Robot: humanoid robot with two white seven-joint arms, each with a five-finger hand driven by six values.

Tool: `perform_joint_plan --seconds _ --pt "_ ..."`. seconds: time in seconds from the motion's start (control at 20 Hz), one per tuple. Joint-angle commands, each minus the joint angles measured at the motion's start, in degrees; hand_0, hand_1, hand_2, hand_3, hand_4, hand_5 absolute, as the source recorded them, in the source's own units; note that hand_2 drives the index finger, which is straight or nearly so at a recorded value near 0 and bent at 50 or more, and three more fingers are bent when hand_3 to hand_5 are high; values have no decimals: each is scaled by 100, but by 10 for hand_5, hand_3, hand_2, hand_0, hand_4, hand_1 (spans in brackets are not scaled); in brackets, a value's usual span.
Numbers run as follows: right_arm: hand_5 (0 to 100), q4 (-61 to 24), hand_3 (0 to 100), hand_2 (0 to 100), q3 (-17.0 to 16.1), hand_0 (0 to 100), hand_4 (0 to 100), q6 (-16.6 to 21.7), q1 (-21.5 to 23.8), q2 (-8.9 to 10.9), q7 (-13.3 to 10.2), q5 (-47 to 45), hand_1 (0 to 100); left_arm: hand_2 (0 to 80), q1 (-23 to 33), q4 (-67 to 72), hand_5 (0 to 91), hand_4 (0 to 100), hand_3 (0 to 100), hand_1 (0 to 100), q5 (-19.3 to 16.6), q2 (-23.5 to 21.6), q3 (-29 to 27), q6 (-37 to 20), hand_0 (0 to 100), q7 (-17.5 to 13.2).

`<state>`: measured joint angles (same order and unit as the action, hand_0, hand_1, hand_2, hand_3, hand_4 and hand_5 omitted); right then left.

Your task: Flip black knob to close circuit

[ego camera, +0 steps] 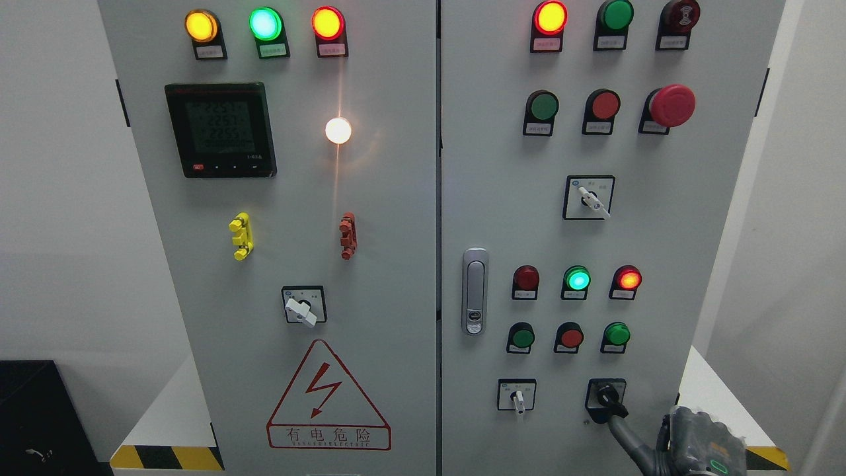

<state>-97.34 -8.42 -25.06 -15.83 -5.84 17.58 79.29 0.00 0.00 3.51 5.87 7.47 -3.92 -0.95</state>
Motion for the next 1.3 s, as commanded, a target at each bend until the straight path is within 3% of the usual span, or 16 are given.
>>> perform_joint_plan --seconds 0.0,1.25 --pt "999 -83 1000 879 -28 0 920 1 -8 -13 -36 -133 0 0 123 -132 0 0 0 556 0 2 0 -3 120 -2" --pt "999 -197 1000 877 499 0 922 -16 212 -22 -97 -168 0 0 123 -132 0 0 0 556 0 2 0 -3 120 -2"
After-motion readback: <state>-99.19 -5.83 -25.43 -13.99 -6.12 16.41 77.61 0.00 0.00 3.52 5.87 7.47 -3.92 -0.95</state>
